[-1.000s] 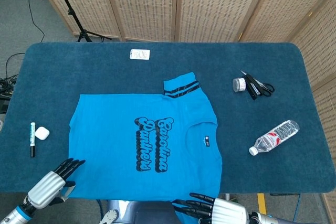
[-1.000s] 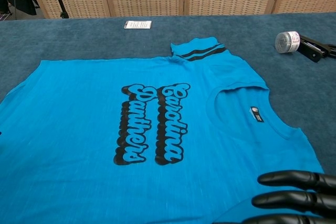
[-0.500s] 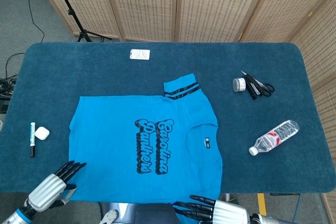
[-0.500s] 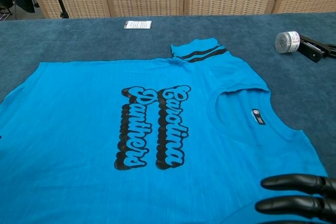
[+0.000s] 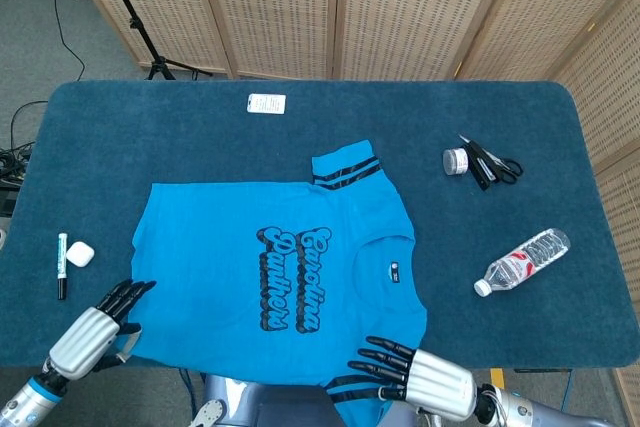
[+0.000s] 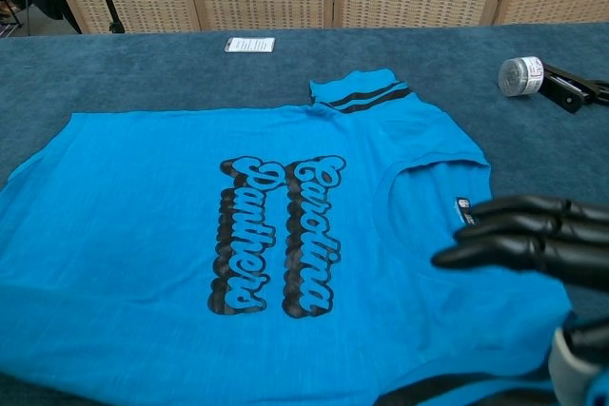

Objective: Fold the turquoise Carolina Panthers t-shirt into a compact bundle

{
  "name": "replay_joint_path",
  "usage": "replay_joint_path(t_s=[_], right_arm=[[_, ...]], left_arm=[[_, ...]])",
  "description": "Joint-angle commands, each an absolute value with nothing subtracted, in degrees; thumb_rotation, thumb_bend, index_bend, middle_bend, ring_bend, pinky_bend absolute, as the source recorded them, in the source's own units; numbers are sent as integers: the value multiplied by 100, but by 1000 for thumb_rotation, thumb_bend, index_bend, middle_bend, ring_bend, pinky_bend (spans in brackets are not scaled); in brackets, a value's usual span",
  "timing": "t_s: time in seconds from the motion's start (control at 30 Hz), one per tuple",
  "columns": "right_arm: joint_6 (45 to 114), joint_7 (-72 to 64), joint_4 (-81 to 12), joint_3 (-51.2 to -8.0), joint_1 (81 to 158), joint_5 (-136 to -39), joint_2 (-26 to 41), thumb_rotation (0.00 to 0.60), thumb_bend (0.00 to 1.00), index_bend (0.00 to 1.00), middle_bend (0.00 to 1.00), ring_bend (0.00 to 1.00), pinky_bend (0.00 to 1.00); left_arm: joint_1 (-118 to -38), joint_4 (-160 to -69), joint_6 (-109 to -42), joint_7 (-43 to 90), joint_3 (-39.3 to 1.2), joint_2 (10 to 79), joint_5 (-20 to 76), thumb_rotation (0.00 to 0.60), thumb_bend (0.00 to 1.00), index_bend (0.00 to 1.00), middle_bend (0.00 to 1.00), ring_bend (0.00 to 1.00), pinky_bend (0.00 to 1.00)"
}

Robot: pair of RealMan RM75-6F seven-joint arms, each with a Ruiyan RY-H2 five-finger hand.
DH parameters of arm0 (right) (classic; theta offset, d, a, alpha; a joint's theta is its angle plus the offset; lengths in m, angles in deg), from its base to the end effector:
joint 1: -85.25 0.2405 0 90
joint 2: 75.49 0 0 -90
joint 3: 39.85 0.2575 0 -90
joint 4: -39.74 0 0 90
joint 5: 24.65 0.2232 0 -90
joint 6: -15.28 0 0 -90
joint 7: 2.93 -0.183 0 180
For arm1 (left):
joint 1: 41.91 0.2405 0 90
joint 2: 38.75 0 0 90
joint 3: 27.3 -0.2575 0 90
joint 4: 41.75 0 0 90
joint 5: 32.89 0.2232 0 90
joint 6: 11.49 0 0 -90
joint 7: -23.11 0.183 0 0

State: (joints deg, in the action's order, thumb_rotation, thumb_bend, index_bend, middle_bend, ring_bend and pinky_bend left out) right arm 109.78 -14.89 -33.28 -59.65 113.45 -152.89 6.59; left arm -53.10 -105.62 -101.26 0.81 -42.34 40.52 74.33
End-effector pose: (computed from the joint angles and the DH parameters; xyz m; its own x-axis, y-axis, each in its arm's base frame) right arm -0.1898 -0.1653 0.0046 0.3732 -0.2546 0.8921 -0.4297 -0.8997 -0.0769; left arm -0.3229 0.1765 0.0398 0.3207 0.3125 0.8942 0.8770 -0.4546 -0.1557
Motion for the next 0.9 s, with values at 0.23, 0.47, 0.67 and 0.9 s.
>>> replay_joint_path(t_s=[0.23, 0.47, 0.67, 0.9], right_arm=[[10281, -2507, -4340, -5078, 11935, -13970, 158, 600, 466, 631, 63, 0, 7], [9401, -2929, -4738, -4330, 12430, -12932, -10, 600, 466, 631, 63, 0, 7], [8554, -3144, -4660, -3825, 12821, -12134, 77, 600, 466, 631, 63, 0, 8], [7254, -3158, -3771, -3186, 13405, -11010, 612, 600, 466, 631, 66, 0, 11]], left_arm=[[-5786, -12148, -9343, 852, -3398, 3324, 6421, 600, 612, 799, 0, 0, 0], [-6190, -13008, -8458, 1465, -2711, 3002, 5278, 600, 617, 799, 0, 0, 0], [-6536, -13139, -7799, 1847, -2256, 2952, 4431, 600, 620, 800, 0, 0, 0], [-7129, -12681, -6942, 2538, -1745, 3233, 3341, 600, 622, 799, 0, 0, 0]])
